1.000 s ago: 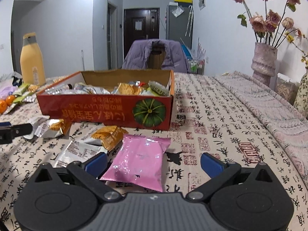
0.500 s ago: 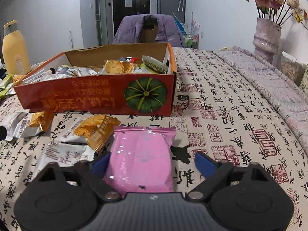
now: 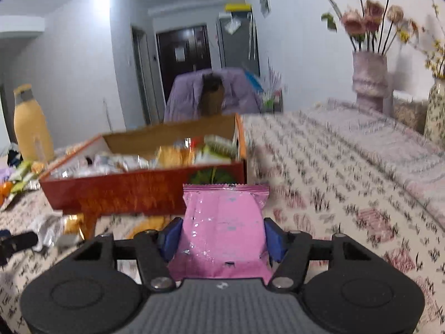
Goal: Organize snacks
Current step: 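Grasp a white cracker packet with the left tool while the right tool holds the pink packet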
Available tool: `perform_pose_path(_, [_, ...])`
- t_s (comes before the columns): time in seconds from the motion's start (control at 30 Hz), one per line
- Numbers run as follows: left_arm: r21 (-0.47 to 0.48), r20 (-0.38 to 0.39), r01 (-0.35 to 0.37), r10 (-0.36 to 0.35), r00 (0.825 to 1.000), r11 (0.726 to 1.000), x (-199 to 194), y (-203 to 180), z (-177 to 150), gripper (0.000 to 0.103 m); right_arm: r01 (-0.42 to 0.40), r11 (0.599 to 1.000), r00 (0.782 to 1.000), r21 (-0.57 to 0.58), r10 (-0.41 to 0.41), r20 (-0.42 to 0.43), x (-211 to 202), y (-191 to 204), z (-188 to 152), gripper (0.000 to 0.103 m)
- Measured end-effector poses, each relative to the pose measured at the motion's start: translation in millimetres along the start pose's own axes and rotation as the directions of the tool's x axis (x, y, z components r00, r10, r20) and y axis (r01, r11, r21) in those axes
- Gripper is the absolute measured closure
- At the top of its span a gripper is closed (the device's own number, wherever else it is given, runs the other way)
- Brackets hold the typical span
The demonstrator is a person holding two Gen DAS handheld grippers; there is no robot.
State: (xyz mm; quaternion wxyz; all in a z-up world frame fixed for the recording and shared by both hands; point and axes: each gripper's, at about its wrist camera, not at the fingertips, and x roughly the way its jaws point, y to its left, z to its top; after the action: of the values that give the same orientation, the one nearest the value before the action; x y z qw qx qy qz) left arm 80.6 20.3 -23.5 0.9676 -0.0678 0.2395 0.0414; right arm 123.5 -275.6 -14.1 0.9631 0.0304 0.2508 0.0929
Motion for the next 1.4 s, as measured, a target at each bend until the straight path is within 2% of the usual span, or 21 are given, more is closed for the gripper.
perform_pose_path(0.2, [0.023, -0.017, -0.024, 0.025, 1.0, 0.999, 0.0, -2.0, 2.3, 0.0, 0.047, 0.998, 0.995, -0.051, -0.042, 0.094, 3.7, 3.8, 4.0, 0.042])
perform_pose_path(0.3, [0.017, -0.03, -0.023, 0.023, 0.999, 1.0, -1.4, 3.8, 6.7, 0.0, 0.04, 0.998, 0.994, -0.051, -0.035, 0.103, 5.1, 3.6, 2.2, 0.042])
perform_pose_path(0.47, [-0.017, -0.053, -0.072, 0.071, 0.996, 0.997, 3.2, 19.3, 24.2, 0.0, 0.038, 0.999, 0.993, -0.032, -0.034, 0.115, 5.4, -1.3, 0.9, 0.042])
perform_pose_path(0.67, [-0.003, -0.095, -0.124, 0.123, 0.988, 0.992, 21.9, 26.5, 36.4, 0.001, 0.033, 0.999, 0.991, -0.037, -0.028, 0.13, 3.1, 0.6, -1.2, 0.042])
perform_pose_path(0.8, [0.019, -0.133, -0.12, 0.121, 0.984, 0.993, 36.1, 24.7, 34.7, 0.023, 0.031, 0.999, 0.991, -0.038, -0.026, 0.131, 3.0, 0.1, -1.8, 0.042])
perform_pose_path(0.87, [0.028, -0.155, -0.12, 0.122, 0.98, 0.992, 43.2, 22.2, 33.3, 0.029, 0.031, 0.999, 0.991, -0.038, -0.026, 0.132, 3.1, 0.2, -1.9, 0.042])
perform_pose_path(1.03, [0.001, -0.19, -0.102, 0.1, 0.977, 0.995, 55.8, 23.3, 31.7, 0.03, 0.027, 0.998, 0.991, -0.048, -0.021, 0.133, 3.2, 0.8, -1.3, 0.042])
perform_pose_path(1.07, [-0.006, -0.196, -0.096, 0.093, 0.976, 0.995, 57.4, 24.0, 31.3, 0.035, 0.027, 0.998, 0.991, -0.051, -0.02, 0.134, 2.9, 1.5, -1.5, 0.042])
perform_pose_path(1.1, [-0.009, -0.203, -0.089, 0.086, 0.976, 0.996, 58.9, 24.5, 30.6, 0.046, 0.026, 0.998, 0.991, -0.053, -0.019, 0.135, 2.3, 2.4, -1.8, 0.042])
perform_pose_path(1.17, [-0.014, -0.214, -0.08, 0.075, 0.974, 0.997, 61.0, 25.1, 28.9, 0.058, 0.025, 0.998, 0.99, -0.056, -0.017, 0.137, 1.8, 2.6, -1.9, 0.042])
perform_pose_path(1.27, [-0.02, -0.198, -0.077, 0.072, 0.978, 0.997, 58.0, 25.8, 27.8, 0.062, 0.022, 0.998, 0.99, -0.055, -0.014, 0.138, 1.3, 2.6, -2.4, 0.042])
perform_pose_path(1.4, [-0.03, -0.181, -0.085, 0.078, 0.98, 0.996, 53.1, 26.7, 28.7, 0.063, 0.017, 0.998, 0.99, -0.057, -0.009, 0.142, 0.2, 3.6, -3.1, 0.042])
